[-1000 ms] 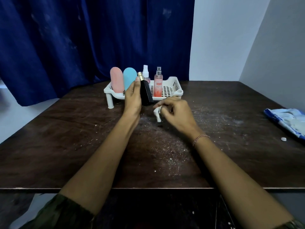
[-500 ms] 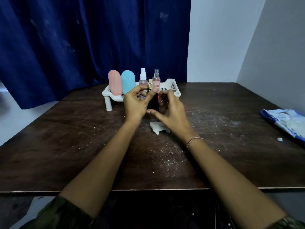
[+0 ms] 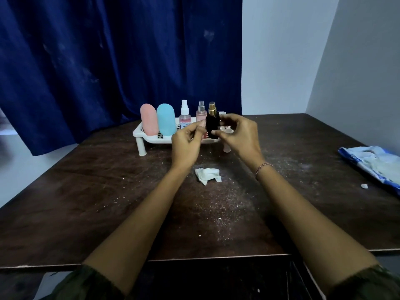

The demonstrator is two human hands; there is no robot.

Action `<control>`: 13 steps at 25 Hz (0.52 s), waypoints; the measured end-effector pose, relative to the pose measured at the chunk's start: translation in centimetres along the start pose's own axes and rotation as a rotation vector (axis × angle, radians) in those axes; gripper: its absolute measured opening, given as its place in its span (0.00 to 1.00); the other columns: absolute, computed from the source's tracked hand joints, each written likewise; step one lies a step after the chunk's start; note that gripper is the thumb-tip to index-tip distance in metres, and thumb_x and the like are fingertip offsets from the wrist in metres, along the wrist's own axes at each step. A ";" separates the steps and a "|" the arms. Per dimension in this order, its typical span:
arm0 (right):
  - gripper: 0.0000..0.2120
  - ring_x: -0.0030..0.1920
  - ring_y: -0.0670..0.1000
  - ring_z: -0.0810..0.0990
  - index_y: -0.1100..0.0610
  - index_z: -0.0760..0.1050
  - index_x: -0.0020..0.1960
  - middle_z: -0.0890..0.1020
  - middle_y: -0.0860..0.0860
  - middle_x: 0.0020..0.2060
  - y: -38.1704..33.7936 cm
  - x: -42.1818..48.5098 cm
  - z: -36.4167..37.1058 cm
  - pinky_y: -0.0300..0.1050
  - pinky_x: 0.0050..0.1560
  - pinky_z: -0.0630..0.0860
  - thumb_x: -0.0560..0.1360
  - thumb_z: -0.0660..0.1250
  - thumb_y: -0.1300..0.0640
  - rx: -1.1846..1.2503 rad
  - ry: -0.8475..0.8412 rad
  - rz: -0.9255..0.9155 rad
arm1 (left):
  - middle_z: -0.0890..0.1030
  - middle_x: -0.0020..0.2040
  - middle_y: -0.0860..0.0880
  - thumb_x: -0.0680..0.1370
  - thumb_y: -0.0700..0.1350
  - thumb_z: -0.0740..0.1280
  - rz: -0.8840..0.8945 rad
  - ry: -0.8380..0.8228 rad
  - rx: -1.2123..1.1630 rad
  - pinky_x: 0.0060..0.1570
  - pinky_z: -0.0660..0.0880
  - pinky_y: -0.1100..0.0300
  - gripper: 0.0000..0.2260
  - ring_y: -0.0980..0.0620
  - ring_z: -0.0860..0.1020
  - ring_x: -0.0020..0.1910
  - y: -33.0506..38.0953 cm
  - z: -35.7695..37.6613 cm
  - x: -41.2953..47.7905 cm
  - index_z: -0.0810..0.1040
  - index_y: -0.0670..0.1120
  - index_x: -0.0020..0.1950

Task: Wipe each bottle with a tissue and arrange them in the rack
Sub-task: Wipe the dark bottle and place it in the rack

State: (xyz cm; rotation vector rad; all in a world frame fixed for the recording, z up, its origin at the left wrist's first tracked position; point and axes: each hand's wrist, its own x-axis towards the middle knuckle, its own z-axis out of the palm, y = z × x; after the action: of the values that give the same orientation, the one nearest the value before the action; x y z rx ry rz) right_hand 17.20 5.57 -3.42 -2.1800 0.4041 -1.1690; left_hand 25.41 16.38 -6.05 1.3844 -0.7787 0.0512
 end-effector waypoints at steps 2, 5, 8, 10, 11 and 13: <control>0.20 0.46 0.42 0.79 0.55 0.79 0.56 0.83 0.47 0.45 0.0 1.7 -0.5 0.38 0.54 0.76 0.65 0.77 0.56 -0.036 -0.033 0.021 | 0.82 0.40 0.53 0.74 0.59 0.63 0.005 -0.055 0.059 0.53 0.75 0.46 0.06 0.47 0.78 0.43 0.1 0.3 0.6 0.80 0.67 0.42; 0.18 0.44 0.42 0.80 0.54 0.79 0.54 0.83 0.46 0.43 0.4 3.8 -0.5 0.46 0.51 0.78 0.64 0.77 0.57 -0.023 -0.089 0.089 | 0.76 0.43 0.47 0.68 0.67 0.59 -0.031 -0.122 0.082 0.49 0.70 0.52 0.09 0.52 0.73 0.45 0.2 0.9 1.7 0.78 0.71 0.40; 0.17 0.45 0.46 0.81 0.50 0.78 0.49 0.82 0.44 0.39 1.6 4.8 0.1 0.52 0.51 0.78 0.63 0.78 0.55 -0.044 -0.143 0.171 | 0.74 0.44 0.47 0.67 0.70 0.59 -0.114 -0.166 0.075 0.52 0.70 0.49 0.18 0.52 0.72 0.47 -0.2 1.3 2.6 0.79 0.59 0.38; 0.15 0.46 0.47 0.81 0.46 0.76 0.44 0.81 0.43 0.36 2.3 5.1 0.5 0.55 0.54 0.76 0.62 0.79 0.53 -0.096 -0.164 0.183 | 0.74 0.43 0.46 0.69 0.68 0.59 -0.146 -0.186 0.083 0.54 0.71 0.47 0.17 0.52 0.72 0.46 -1.0 1.4 2.8 0.75 0.56 0.37; 0.15 0.46 0.47 0.81 0.45 0.75 0.43 0.81 0.43 0.36 2.5 5.1 0.7 0.56 0.55 0.75 0.62 0.78 0.52 -0.130 -0.174 0.182 | 0.75 0.43 0.45 0.72 0.65 0.59 -0.156 -0.194 0.081 0.55 0.71 0.46 0.15 0.51 0.72 0.46 -1.4 1.5 2.8 0.74 0.56 0.38; 0.14 0.47 0.48 0.80 0.45 0.74 0.43 0.80 0.43 0.35 2.7 5.3 0.9 0.57 0.56 0.73 0.63 0.78 0.51 -0.186 -0.197 0.184 | 0.75 0.41 0.44 0.74 0.62 0.58 -0.174 -0.208 0.072 0.59 0.70 0.42 0.13 0.50 0.72 0.46 -2.1 1.5 2.9 0.74 0.55 0.40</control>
State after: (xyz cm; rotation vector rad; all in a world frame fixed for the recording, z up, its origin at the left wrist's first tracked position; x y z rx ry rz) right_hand 20.95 1.07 -2.17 -2.3335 0.6335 -0.8377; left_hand 27.88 13.40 -6.37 1.5371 -0.8322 -0.2053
